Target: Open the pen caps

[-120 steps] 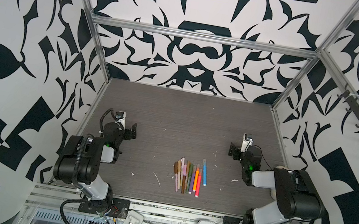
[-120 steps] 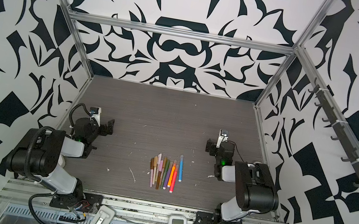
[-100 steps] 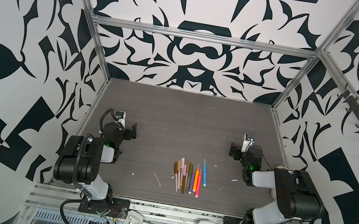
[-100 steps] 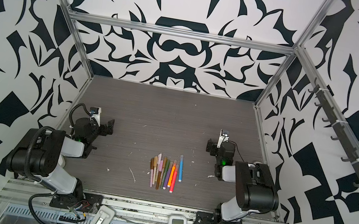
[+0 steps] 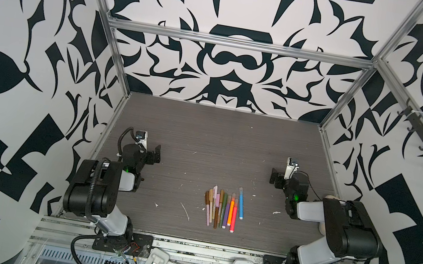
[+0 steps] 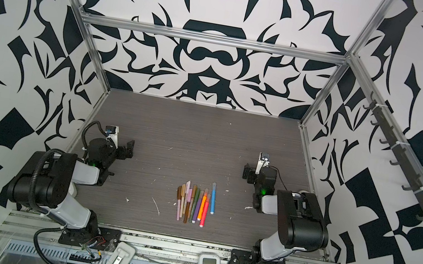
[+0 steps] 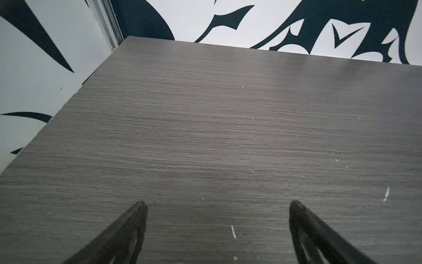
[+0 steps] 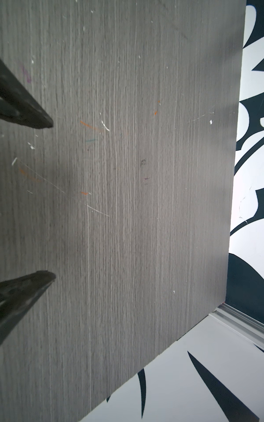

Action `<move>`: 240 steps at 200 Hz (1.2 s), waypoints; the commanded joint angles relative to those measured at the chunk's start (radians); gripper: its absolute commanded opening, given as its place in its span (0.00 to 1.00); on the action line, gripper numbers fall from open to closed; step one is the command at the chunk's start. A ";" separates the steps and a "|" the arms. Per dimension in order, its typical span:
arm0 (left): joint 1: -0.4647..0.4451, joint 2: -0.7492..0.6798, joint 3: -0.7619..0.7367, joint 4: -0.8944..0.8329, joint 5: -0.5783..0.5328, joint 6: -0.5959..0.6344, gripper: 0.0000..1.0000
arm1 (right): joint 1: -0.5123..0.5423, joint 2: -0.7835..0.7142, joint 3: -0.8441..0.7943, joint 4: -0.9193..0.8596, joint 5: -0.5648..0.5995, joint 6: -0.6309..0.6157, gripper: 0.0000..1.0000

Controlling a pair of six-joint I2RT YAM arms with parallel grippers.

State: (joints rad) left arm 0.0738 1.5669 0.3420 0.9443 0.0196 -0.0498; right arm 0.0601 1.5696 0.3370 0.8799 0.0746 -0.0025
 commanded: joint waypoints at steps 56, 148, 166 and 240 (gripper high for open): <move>0.006 -0.006 0.038 -0.033 -0.112 -0.048 0.99 | -0.001 -0.022 0.021 0.022 0.046 0.026 1.00; -0.660 -0.492 0.333 -0.677 -0.515 -0.178 0.99 | 0.032 -0.577 0.290 -0.912 -0.017 0.606 0.89; -0.968 -0.329 0.511 -0.860 -0.766 0.017 0.99 | 0.189 -0.522 0.317 -1.094 -0.064 0.550 0.85; -0.910 -0.357 0.641 -1.232 -0.417 -0.286 0.99 | 0.659 -0.496 0.272 -1.384 -0.099 0.634 0.57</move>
State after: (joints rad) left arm -0.8307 1.3010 0.9966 -0.2005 -0.4744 -0.2481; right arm 0.7174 1.1286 0.6716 -0.4591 0.0757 0.5423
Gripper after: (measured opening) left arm 0.992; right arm 0.614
